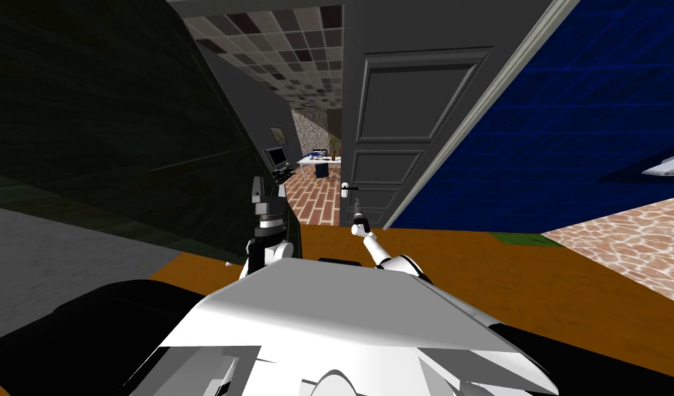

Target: Pull the door open

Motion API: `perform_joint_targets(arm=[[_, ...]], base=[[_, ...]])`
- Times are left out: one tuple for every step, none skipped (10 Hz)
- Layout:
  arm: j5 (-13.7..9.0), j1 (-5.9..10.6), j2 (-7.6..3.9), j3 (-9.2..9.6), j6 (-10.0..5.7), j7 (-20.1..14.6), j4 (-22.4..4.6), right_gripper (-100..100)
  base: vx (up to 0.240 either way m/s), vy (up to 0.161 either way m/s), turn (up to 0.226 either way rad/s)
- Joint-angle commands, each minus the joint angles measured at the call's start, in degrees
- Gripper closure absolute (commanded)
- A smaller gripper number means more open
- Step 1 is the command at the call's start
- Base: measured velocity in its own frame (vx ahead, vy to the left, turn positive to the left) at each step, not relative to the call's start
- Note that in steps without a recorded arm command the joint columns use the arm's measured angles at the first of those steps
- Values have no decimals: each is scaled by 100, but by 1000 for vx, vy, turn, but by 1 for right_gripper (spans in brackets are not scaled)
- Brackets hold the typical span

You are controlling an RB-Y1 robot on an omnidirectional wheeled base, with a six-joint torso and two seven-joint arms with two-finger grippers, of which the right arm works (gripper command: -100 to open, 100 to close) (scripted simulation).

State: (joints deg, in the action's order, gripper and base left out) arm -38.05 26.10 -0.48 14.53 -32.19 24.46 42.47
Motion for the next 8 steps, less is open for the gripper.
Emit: perform_joint_targets(arm=[[-134, 166, 73, 46, -10, 121, -262, -100], [-134, 166, 73, 46, -10, 121, -262, -100], [-180, 229, 100, 66, -20, 157, -368, -100], [-226, 291, 127, 87, -31, 193, -474, -100], [-267, 347, 152, 105, -40, 225, -568, -100], [-332, 435, 197, 134, -54, 275, -715, -100], [-332, 435, 197, 134, -54, 275, -715, -100], [-396, 522, 243, 162, -69, 325, -862, -100]], base=[[122, -11, -35], [105, -4, -14], [80, 14, -11], [82, 6, -23], [95, -5, -21], [129, -6, -32], [98, 24, -11], [106, 50, -30]])
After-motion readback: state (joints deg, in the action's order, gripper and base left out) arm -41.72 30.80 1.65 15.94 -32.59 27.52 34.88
